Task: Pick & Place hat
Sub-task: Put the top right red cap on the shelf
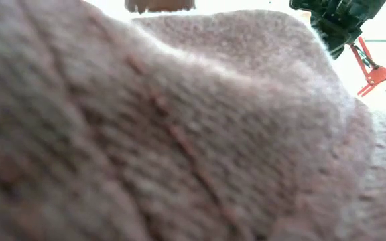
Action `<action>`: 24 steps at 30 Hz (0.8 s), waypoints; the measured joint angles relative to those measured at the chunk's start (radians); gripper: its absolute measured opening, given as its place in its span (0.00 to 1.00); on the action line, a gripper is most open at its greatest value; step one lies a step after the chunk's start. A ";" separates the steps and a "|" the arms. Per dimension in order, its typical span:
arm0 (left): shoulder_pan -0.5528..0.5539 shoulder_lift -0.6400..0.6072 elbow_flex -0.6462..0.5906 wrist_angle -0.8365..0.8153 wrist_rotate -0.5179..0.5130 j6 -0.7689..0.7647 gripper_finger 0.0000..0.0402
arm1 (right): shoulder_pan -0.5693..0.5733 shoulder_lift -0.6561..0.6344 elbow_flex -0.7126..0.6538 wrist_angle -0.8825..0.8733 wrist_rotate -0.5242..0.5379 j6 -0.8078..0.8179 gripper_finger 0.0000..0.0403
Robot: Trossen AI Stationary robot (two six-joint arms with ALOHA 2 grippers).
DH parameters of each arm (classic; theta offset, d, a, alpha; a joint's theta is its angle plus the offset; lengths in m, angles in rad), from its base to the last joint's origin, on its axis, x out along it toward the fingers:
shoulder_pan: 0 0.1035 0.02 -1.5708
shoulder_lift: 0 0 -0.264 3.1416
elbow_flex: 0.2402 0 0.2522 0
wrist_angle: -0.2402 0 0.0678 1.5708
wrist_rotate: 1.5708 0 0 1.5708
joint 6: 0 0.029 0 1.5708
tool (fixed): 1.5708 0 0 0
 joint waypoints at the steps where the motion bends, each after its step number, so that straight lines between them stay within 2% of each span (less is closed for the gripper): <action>1: 0.022 -0.008 -0.015 -0.014 0.000 -0.004 0.01 | 0.000 0.000 0.000 0.001 0.015 0.005 0.13; 7: 0.138 -0.074 -0.131 -0.012 -0.063 -0.011 0.01 | -0.002 0.000 0.000 0.005 0.117 0.075 0.13; 10: 0.183 -0.101 -0.186 0.005 -0.096 -0.030 0.01 | -0.002 0.000 -0.001 0.009 0.123 0.077 0.13; 16: 0.233 -0.128 -0.245 0.141 -0.114 -0.050 0.01 | -0.002 0.000 -0.002 0.009 0.138 0.110 0.13; 19: 0.233 -0.134 -0.245 0.218 -0.101 -0.050 0.01 | -0.002 0.000 -0.002 0.009 0.148 0.123 0.13; 21: 0.226 -0.148 -0.245 0.282 -0.056 -0.032 0.01 | -0.002 0.000 -0.002 0.010 0.149 0.123 0.13; 24: 0.216 -0.169 -0.248 0.383 0.008 0.087 0.01 | -0.002 0.000 -0.002 0.010 0.149 0.126 0.13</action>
